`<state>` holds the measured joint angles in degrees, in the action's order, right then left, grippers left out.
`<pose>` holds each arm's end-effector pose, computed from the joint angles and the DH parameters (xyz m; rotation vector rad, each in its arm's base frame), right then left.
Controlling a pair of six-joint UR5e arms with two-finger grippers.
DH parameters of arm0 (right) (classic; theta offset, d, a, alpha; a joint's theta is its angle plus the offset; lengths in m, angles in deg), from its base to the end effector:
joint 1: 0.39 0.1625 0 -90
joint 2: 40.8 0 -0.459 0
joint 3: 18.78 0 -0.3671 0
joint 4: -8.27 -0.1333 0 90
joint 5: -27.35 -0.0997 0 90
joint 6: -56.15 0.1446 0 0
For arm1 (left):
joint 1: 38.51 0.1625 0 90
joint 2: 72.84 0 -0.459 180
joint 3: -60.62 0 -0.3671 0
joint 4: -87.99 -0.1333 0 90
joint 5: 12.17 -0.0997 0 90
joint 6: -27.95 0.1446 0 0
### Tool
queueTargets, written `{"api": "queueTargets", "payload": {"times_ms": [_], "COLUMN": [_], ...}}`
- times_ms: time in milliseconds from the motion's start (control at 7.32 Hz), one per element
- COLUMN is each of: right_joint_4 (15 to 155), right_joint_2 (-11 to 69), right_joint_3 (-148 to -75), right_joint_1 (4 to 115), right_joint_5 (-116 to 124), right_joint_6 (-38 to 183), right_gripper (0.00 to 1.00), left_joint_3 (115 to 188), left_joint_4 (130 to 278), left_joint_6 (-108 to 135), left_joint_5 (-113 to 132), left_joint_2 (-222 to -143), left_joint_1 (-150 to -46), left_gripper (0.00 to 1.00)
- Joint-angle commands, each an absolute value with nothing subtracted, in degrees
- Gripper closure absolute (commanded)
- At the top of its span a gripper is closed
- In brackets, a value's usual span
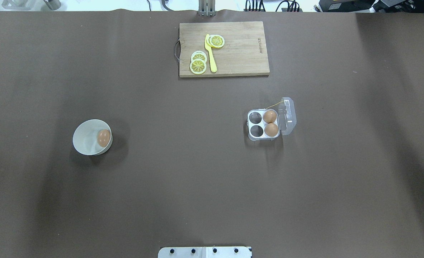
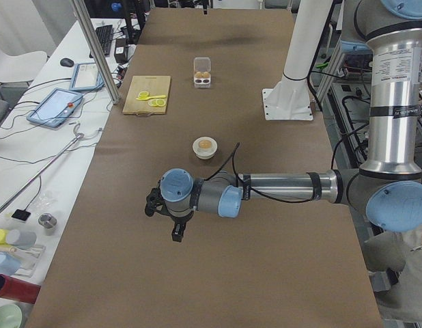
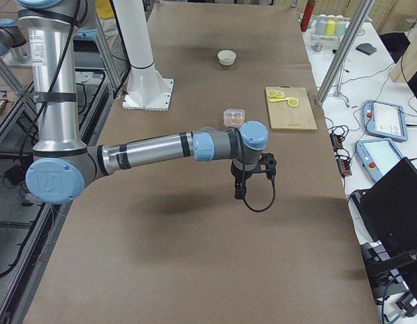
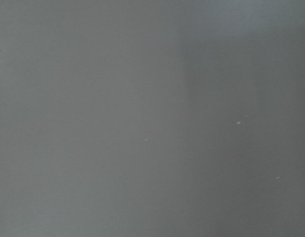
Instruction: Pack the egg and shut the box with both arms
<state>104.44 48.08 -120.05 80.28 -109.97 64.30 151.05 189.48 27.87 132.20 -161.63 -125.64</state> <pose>-0.0507 -0.4753 0.6293 -0.0242 -0.8311 -0.0642 0.0078 -0.4712 0.6906 0.1483 0.9507 0.1336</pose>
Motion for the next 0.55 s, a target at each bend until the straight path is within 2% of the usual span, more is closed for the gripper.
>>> {"api": "queueTargets", "payload": {"times_ms": [0,410], "right_joint_4": [104.77,104.77], "right_joint_2": [47.97,48.15], "right_joint_3": [-119.68,-119.5], "right_joint_1": [80.2,80.2], "right_joint_5": [-110.2,-110.28], "right_joint_6": [64.32,64.32], "right_gripper": [0.0,0.0], "left_joint_3": [151.4,151.85], "left_joint_4": [189.68,189.85], "left_joint_6": [21.24,18.82], "left_joint_5": [134.69,135.82], "left_joint_2": [-165.62,-168.98], "left_joint_1": [-125.26,-120.28], "left_gripper": [0.02,0.02]}}
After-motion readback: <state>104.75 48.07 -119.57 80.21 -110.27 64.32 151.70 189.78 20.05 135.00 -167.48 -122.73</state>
